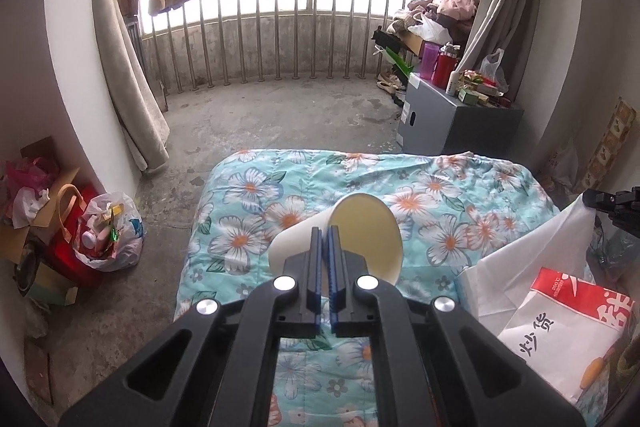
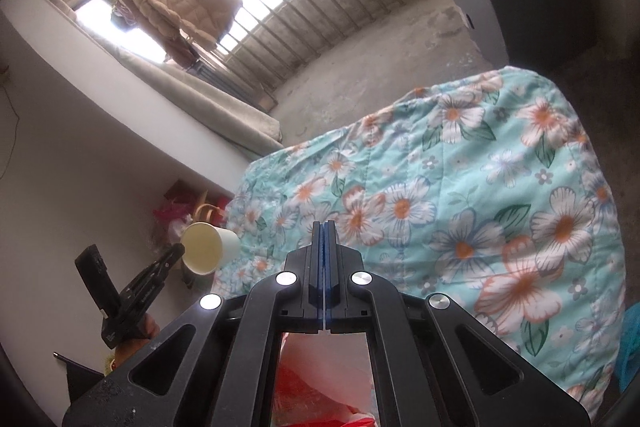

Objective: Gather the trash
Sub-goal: 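Carry the paper cup and tissue over the blue wastebasket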

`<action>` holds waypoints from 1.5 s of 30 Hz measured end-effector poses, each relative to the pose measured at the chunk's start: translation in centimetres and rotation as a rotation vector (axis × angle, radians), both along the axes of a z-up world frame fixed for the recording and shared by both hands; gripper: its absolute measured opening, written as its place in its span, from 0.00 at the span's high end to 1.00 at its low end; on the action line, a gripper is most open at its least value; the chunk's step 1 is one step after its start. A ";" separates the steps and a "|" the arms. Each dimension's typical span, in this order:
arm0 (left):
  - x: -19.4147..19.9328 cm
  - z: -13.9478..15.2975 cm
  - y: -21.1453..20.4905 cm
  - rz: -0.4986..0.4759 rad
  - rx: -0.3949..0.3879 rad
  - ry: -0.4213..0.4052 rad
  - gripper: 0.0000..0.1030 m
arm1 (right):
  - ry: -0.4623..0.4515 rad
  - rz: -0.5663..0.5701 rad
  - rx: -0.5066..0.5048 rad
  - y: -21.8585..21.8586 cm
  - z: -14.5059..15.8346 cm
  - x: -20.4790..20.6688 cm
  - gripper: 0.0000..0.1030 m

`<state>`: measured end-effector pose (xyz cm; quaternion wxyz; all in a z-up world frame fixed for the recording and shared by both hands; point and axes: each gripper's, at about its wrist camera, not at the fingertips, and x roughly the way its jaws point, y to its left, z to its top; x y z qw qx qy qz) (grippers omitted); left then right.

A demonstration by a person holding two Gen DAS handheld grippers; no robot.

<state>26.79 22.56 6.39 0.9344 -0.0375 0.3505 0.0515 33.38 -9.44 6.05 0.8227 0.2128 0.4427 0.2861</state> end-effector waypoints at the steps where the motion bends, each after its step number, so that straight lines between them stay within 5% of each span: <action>1: -0.2 0.4 -0.1 -0.004 -0.002 -0.010 0.98 | -0.013 -0.003 0.003 -0.1 0.5 -0.1 1.00; 25: -5.2 9.3 -10.1 -0.230 -0.024 -0.204 0.98 | -0.233 -0.163 0.072 -9.6 9.3 -7.4 1.00; 36: -6.2 10.1 -23.3 -0.498 -0.088 -0.192 0.98 | -0.282 -0.352 0.078 -20.6 9.7 -14.0 1.00; 45: -5.9 6.8 -38.4 -0.749 -0.129 -0.024 0.98 | -0.244 -0.545 0.106 -30.6 6.2 -18.8 1.00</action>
